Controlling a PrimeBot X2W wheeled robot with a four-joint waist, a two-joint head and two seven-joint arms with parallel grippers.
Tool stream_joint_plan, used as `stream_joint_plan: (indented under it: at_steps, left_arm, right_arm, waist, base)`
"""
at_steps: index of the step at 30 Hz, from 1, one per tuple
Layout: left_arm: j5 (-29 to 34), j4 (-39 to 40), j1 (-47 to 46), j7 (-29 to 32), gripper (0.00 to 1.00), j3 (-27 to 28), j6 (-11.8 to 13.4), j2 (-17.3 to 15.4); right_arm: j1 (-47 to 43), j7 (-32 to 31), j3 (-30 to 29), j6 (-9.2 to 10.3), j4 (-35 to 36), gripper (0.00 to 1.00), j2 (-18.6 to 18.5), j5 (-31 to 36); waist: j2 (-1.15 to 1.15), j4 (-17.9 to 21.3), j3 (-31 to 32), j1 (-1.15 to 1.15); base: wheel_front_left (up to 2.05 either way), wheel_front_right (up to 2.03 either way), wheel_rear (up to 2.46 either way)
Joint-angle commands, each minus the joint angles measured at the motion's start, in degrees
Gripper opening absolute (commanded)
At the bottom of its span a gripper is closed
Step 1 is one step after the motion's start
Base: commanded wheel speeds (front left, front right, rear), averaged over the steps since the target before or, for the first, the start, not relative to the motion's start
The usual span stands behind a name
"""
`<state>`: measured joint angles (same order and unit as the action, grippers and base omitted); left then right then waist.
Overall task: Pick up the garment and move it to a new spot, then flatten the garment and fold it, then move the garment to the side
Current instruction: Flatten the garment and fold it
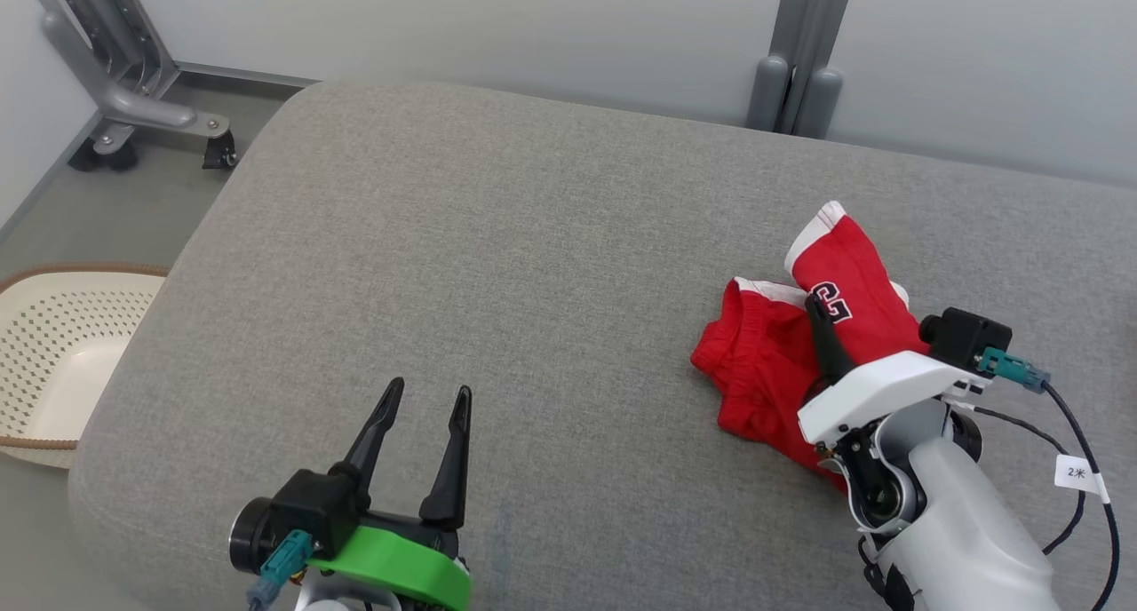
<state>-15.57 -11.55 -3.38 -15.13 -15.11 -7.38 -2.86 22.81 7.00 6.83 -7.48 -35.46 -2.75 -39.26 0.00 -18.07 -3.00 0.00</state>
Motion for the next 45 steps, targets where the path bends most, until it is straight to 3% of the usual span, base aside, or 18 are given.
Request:
stream_joint_plan:
  at_steps: [1, 5, 7, 8, 28, 36, 45]
  left_arm:
    - [-0.09, -0.05, 0.75, 0.02, 1.00, 0.20, -0.16, -0.09]
    - [-0.26, -0.03, 0.71, 0.02, 1.00, 0.28, -0.15, -0.08]
    - [-0.33, 0.01, 0.61, 0.02, 1.00, 0.36, -0.16, -0.08]
    - [-0.38, 0.08, 0.55, 0.02, 1.00, 0.38, -0.15, -0.08]
    - [-1.07, 0.13, -1.32, 0.02, 1.00, -0.16, -0.13, -0.08]
    - [-1.48, 1.61, -2.06, 0.02, 1.00, 0.18, 0.08, -0.09]
    - [1.35, 5.18, -2.97, 0.01, 1.00, 1.25, 0.15, -0.09]
  right_arm:
    - [-0.57, 0.34, 0.47, -0.02, -0.26, 0.00, -0.25, -0.65]
    - [-0.57, 0.61, 2.17, -0.02, -0.94, 0.00, -0.23, -1.29]
    - [-0.34, 1.00, 3.34, -0.02, -0.45, 0.81, -0.22, -1.31]
    - [-0.22, 1.12, 3.97, -0.02, -0.24, 1.00, -0.25, -1.85]
    - [0.80, -2.81, 20.35, -0.02, -0.65, 1.00, -0.25, -5.46]
    - [1.69, -0.76, 17.63, -0.02, 2.83, 1.00, -2.26, -1.87]
    - [-2.24, 3.54, 9.73, -0.02, 8.95, 1.00, -7.52, 10.56]
  waist:
    - [0.00, -0.61, 0.04, 0.00]
    - [0.00, -1.18, -0.03, 0.00]
    - [0.00, -1.31, -0.10, 0.00]
    - [0.00, -1.33, -0.20, 0.00]
    - [0.00, 0.06, -0.81, 0.00]
    - [0.00, 4.58, -0.66, 0.00]
    - [0.00, 10.38, -1.01, 0.00]
  base:
    - [0.00, 0.00, 0.00]
    - [0.00, 0.00, 0.00]
    - [0.00, 0.00, 0.00]
    - [0.00, 0.00, 0.00]
    - [0.00, 0.00, 0.00]
    - [0.00, 0.00, 0.00]
    - [0.00, 0.00, 0.00]
